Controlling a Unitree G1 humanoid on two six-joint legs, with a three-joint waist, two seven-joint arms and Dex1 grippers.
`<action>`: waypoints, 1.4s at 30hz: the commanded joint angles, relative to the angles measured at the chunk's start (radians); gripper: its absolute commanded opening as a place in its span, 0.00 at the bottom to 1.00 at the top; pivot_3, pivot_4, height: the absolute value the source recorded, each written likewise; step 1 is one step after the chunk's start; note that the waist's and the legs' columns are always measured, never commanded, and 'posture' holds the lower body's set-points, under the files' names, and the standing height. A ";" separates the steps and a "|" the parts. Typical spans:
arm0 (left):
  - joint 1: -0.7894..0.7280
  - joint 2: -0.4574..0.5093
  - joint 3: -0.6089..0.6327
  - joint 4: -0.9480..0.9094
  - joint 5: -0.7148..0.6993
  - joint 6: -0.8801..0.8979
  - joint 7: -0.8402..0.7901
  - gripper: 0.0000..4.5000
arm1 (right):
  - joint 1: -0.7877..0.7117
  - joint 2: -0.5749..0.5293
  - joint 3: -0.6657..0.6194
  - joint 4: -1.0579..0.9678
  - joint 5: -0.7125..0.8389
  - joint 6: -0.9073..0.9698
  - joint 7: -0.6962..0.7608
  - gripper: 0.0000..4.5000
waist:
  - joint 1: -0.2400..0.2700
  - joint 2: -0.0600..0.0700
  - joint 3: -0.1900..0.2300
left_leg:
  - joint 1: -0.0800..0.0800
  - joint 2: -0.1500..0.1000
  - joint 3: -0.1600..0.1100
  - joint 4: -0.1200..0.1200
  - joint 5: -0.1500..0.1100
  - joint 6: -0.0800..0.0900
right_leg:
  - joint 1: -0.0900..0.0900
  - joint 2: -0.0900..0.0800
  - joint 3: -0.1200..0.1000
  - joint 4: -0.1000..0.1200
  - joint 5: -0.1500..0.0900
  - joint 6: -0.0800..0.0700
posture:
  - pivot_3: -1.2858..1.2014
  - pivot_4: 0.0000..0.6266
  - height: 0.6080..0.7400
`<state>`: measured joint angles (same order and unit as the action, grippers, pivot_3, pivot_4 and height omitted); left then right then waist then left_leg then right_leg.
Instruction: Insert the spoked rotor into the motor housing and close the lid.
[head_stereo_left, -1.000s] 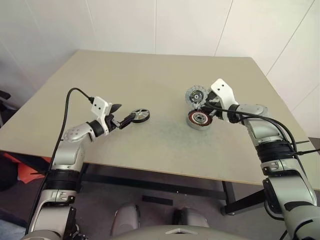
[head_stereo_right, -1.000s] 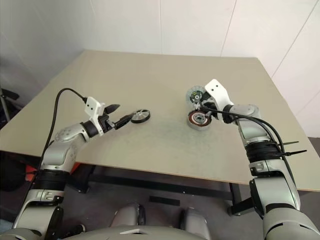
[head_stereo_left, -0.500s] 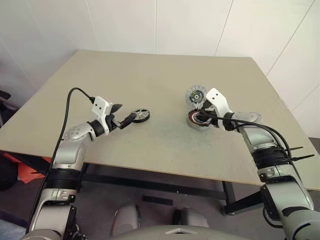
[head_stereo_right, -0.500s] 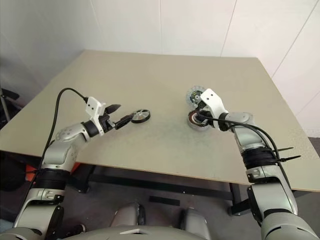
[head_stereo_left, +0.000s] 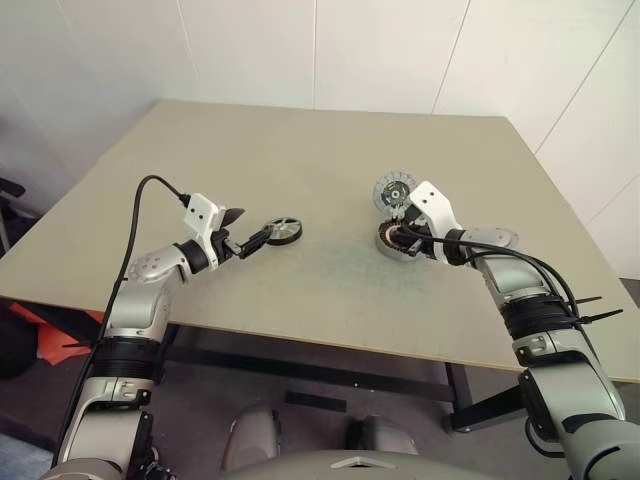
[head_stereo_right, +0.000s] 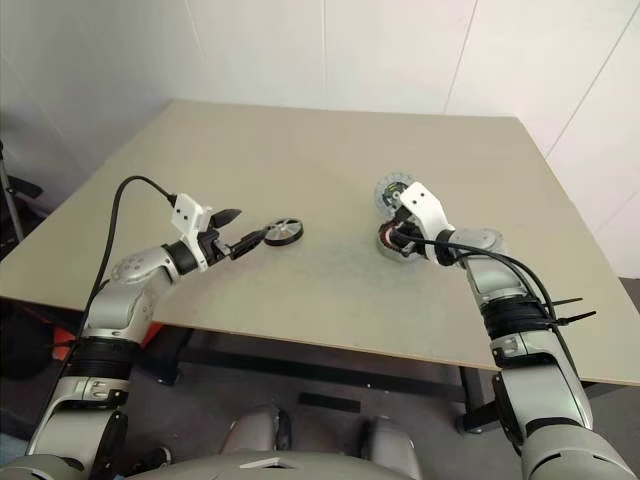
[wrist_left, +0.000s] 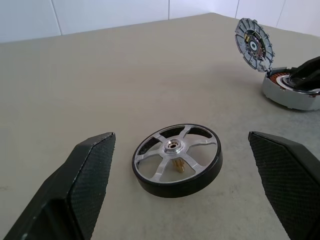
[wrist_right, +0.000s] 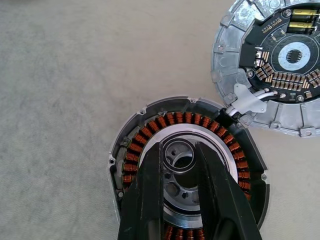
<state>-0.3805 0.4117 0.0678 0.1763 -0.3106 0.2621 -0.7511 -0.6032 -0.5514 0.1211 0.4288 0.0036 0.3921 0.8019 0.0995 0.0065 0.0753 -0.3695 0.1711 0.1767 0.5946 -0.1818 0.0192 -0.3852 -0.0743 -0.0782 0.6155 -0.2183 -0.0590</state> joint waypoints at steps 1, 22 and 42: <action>-0.017 0.007 0.007 -0.017 -0.001 -0.019 -0.002 1.00 | -0.011 -0.037 -0.028 -0.019 -0.003 0.002 -0.010 0.14 | 0.000 0.000 0.000 | 0.000 0.000 0.000 0.000 0.000 0.000 | 0.000 0.000 0.000 0.000 0.000 0.000 | 0.52 0.00 1.00; -0.019 0.006 0.005 -0.004 0.003 -0.024 -0.007 1.00 | -0.020 -0.120 -0.064 -0.076 0.003 0.024 -0.039 0.14 | 0.001 0.000 0.000 | -0.001 0.000 0.000 0.000 0.000 0.001 | -0.001 0.000 0.000 0.000 0.001 -0.002 | 0.52 0.00 1.00; -0.004 0.009 0.009 -0.013 0.000 -0.026 0.001 1.00 | 0.156 -0.084 0.023 -0.493 0.087 0.189 0.100 0.14 | 0.010 0.000 0.000 | -0.002 0.000 0.000 -0.001 -0.001 0.002 | 0.000 0.000 0.000 -0.003 0.001 -0.001 | 0.52 0.00 1.00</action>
<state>-0.3777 0.4106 0.0630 0.1924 -0.3063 0.2484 -0.7540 -0.4563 -0.6192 0.1431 0.0116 0.0626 0.5641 0.8777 0.1093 0.0067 0.0753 -0.3715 0.1713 0.1767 0.5932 -0.1830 0.0209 -0.3857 -0.0741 -0.0786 0.6124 -0.2175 -0.0602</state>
